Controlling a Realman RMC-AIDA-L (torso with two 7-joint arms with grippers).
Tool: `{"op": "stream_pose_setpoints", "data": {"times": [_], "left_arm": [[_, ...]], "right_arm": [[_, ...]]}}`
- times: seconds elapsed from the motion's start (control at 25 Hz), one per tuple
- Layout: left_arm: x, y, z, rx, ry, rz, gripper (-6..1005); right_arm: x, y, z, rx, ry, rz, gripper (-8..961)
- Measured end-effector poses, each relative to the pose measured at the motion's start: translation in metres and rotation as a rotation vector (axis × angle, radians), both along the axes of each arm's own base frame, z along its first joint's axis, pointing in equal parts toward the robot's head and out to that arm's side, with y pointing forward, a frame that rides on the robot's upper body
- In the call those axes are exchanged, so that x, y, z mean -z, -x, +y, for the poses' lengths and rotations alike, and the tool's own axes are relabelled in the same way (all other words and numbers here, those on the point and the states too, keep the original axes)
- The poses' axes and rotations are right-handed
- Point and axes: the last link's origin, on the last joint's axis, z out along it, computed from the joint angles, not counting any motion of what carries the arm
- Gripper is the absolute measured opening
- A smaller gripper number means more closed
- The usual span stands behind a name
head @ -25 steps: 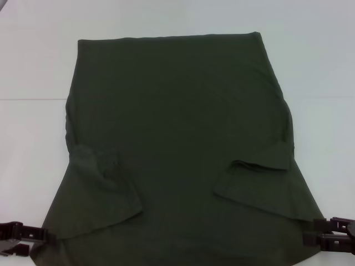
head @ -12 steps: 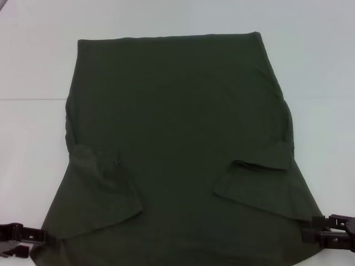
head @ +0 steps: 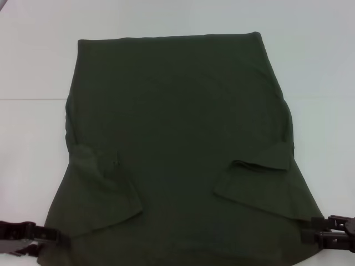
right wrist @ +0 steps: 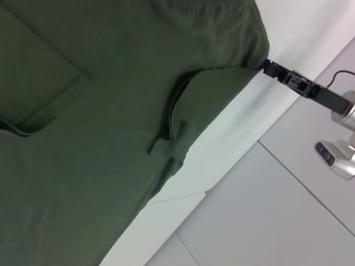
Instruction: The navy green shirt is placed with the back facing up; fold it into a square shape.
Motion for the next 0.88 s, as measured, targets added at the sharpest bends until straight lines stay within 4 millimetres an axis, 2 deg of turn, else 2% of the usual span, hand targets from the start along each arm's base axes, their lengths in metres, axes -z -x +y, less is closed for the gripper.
{"op": "stream_pose_setpoints", "data": {"times": [0.56,0.88], "left_arm": [[0.01,-0.013,0.008,0.026,0.012,-0.016,840],[0.01,-0.014,0.01,0.036,0.016,-0.004,821]], "right_arm": [[-0.001,0.002,0.003,0.001,-0.002,0.005,928],[-0.002,0.003,0.005,0.005,-0.001,0.006,927]]}}
